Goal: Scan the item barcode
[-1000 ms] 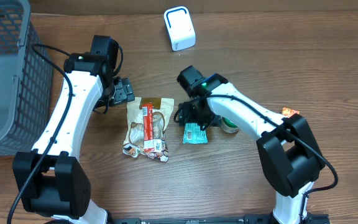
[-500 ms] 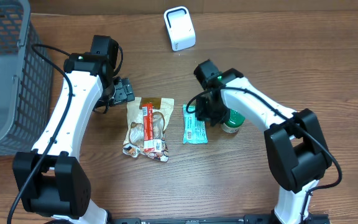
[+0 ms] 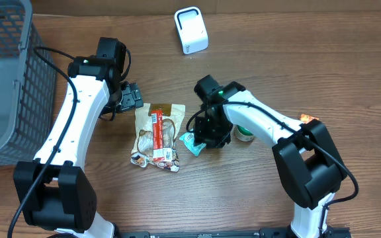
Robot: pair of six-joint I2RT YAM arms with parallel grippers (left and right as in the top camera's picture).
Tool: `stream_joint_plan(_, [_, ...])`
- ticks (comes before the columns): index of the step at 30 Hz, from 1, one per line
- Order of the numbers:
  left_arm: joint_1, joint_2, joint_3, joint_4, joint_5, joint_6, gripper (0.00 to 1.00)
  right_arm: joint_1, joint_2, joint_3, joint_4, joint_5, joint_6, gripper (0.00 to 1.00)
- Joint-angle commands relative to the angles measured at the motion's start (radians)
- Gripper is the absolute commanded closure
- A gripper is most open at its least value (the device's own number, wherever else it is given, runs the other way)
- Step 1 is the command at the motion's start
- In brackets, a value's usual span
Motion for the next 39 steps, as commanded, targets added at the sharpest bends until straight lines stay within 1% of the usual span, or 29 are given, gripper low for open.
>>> stream_joint_plan(1, [0.003,0.001,0.016,0.002,-0.009,0.0,0.0,-0.005,-0.026,0.021,-0.048,0.004,-0.024,0.6])
stream_joint_plan(3, [0.003,0.001,0.016,0.002,-0.009,0.0,0.0,-0.023,-0.026,0.055,-0.103,0.065,-0.04,0.59])
stream_joint_plan(4, [0.003,0.001,0.016,0.002,-0.009,0.0,0.0,-0.036,-0.026,0.083,-0.135,0.091,-0.081,0.57])
stream_joint_plan(7, [0.003,0.001,0.016,0.002,-0.009,0.0,0.0,-0.06,-0.026,0.117,-0.163,0.103,-0.134,0.55])
stream_joint_plan(10, [0.003,0.001,0.016,0.002,-0.009,0.0,0.0,-0.091,-0.026,0.121,-0.156,0.134,-0.137,0.54])
stream_joint_plan(13, [0.003,0.001,0.016,0.002,-0.009,0.0,0.0,-0.116,-0.026,0.111,-0.129,0.198,-0.137,0.52])
stream_joint_plan(14, [0.003,0.001,0.016,0.002,-0.009,0.0,0.01,-0.121,-0.026,0.106,-0.121,0.205,-0.137,0.5])
stream_joint_plan(24, [0.003,0.001,0.016,0.002,-0.009,0.0,0.01,-0.124,-0.023,-0.005,0.058,0.207,-0.136,0.46])
stream_joint_plan(33, [0.003,0.001,0.016,0.002,-0.009,0.0,0.0,-0.124,-0.023,-0.117,0.153,0.206,-0.132,0.47])
stream_joint_plan(37, [0.003,0.001,0.016,0.002,-0.009,0.0,0.0,-0.124,-0.022,-0.137,0.159,0.206,-0.132,0.47])
stream_joint_plan(39, [0.003,0.001,0.016,0.002,-0.008,0.0,0.01,-0.124,-0.022,-0.137,0.163,0.207,-0.133,0.5])
